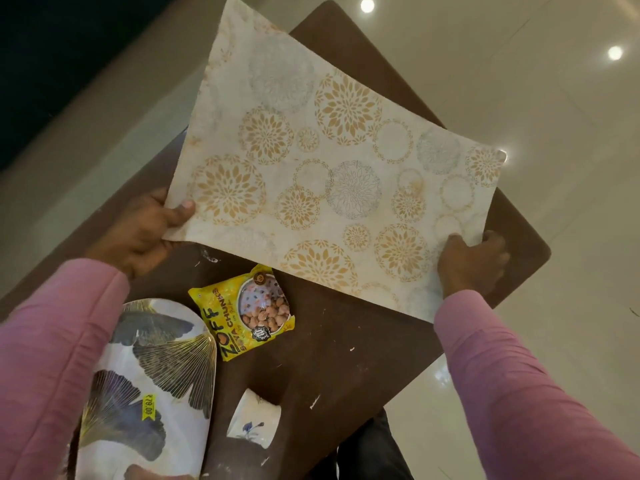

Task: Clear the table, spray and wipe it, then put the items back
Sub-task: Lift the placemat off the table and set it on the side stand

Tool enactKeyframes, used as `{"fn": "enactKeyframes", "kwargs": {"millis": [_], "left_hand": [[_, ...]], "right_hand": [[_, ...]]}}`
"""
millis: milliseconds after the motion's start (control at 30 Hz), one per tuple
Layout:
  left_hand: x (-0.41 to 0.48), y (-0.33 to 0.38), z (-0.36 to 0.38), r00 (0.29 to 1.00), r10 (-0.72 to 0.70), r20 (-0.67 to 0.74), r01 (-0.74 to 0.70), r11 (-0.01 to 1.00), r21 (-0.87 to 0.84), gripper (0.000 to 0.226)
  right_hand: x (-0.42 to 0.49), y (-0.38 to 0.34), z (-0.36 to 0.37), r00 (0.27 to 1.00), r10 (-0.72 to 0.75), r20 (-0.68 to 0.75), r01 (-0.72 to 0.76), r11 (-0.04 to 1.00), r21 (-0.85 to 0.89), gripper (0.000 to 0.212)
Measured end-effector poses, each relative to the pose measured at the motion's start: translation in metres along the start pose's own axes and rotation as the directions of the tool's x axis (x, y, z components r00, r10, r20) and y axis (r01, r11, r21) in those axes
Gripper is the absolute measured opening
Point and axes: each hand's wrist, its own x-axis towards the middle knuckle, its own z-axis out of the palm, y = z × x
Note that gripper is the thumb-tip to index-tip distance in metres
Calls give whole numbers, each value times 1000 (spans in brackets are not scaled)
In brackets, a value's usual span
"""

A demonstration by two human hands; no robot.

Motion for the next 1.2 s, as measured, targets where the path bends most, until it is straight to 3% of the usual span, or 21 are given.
{"fn": "enactKeyframes", "kwargs": {"millis": [100,267,467,600,833,967,1200], "left_hand": [[-13,-29,-20,1000,-15,-22,13,997,-74,20],[-51,-68,-53,996,-57,-62,43,978,-204,18],[-128,-101,-97,986,-54,-157,-12,919,-395,24],[-188,-113,-126,973,-56,-224,-47,903,-428,30],[-290,-140,-162,942,-19,-334,-142,883,-448,30],[-350,-163,-179,924,-9,-382,-166,892,-421,13],[-464,-223,-191,863,53,-502,-262,897,-355,11]], "right_hand": [[-3,0,-6,999,-35,42,30,993,110,37],[-20,-15,-28,975,-215,53,201,960,197,23],[-59,-37,-75,884,-379,273,343,924,171,14],[-106,-51,-122,822,-476,313,431,879,206,13],[-175,-54,-194,749,-530,398,434,846,310,13],[-207,-44,-225,650,-631,425,525,776,349,21],[-262,-13,-267,504,-739,447,571,673,470,30]]}}
